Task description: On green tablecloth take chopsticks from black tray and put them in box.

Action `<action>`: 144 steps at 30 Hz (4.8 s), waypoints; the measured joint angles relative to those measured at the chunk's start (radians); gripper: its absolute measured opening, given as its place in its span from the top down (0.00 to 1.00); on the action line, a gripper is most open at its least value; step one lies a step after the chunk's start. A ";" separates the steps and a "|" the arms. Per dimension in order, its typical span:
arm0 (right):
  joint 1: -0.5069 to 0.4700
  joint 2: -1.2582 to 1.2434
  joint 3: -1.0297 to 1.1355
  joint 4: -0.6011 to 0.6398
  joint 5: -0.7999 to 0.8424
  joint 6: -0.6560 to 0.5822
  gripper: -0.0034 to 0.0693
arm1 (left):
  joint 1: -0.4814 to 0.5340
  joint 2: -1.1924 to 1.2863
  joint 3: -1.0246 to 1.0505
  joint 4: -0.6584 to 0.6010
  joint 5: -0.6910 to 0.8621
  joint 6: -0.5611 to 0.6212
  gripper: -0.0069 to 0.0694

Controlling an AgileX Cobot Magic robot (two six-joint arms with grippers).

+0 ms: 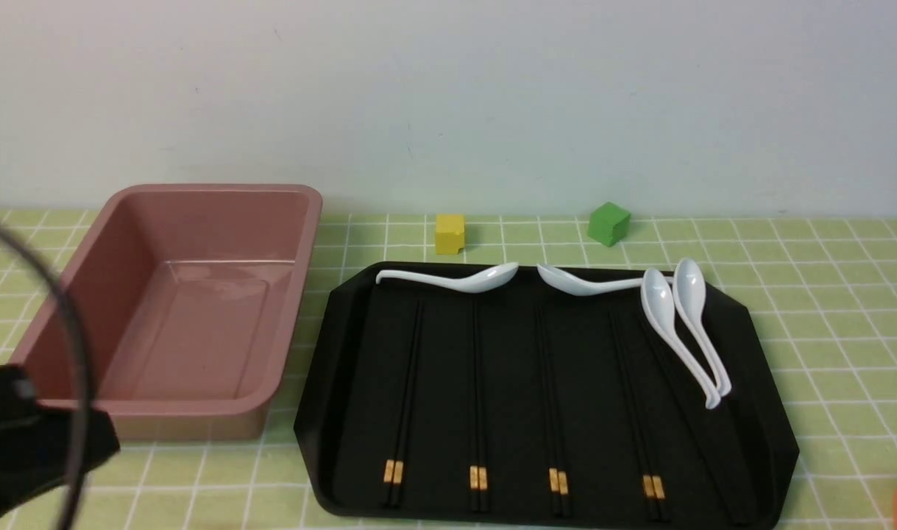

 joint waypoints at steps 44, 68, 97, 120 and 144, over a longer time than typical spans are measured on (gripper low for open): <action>0.000 0.000 0.000 0.000 0.000 0.000 0.62 | -0.450 1.509 -1.028 0.513 0.194 -0.154 0.51; 0.000 0.000 0.000 -0.001 0.000 0.000 0.62 | -0.381 1.316 -1.028 0.428 0.197 -0.142 0.77; 0.000 0.000 0.000 -0.001 0.000 0.001 0.62 | 0.067 1.394 -1.021 0.478 0.162 0.233 0.57; 0.000 0.000 0.000 -0.001 0.000 0.000 0.62 | 0.067 0.541 -0.411 0.118 -0.035 0.388 0.93; 0.000 0.000 0.000 -0.001 0.000 -0.001 0.62 | 0.067 -0.304 0.357 -0.442 -0.680 0.729 0.93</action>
